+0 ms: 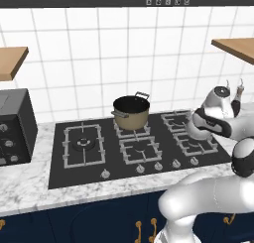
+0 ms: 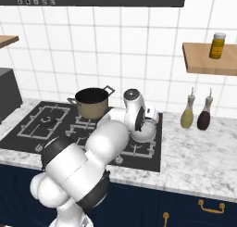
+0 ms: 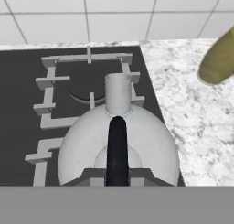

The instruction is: Pick the kettle from the counter and place it on a stove burner. Then turn the burner on.

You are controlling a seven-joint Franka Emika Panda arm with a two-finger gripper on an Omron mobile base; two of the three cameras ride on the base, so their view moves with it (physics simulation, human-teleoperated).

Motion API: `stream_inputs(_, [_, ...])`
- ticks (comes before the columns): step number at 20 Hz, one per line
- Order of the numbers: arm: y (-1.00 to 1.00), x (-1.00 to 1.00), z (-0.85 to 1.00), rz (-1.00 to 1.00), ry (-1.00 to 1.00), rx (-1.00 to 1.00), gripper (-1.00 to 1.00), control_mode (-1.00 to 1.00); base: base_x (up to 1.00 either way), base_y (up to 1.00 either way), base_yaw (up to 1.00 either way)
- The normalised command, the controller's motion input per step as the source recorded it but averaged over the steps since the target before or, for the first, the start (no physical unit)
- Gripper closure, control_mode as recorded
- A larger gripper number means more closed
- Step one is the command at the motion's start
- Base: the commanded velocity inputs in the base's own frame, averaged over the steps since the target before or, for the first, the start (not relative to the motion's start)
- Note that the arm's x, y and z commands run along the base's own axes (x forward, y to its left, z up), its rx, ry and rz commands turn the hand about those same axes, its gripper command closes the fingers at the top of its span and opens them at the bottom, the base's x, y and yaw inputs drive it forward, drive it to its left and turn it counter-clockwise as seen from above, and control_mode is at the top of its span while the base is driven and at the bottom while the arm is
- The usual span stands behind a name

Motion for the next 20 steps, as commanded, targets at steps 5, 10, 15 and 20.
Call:
stream_inputs(5, [0.0,0.09,-0.11,0.0,0.0,0.0,1.0,-1.0,0.0,0.0,0.0])
stream_inputs(10, [0.0,0.05,-0.22,0.0,0.01,0.0,1.0,-1.0,0.0,0.0,0.0])
stream_inputs(15, [0.09,0.02,-0.1,0.0,0.03,0.0,1.0,-1.0,0.0,0.0,0.0])
stream_inputs(20, [0.09,-0.19,0.0,0.01,0.0,0.0,1.0,-1.0,0.0,0.0,0.0])
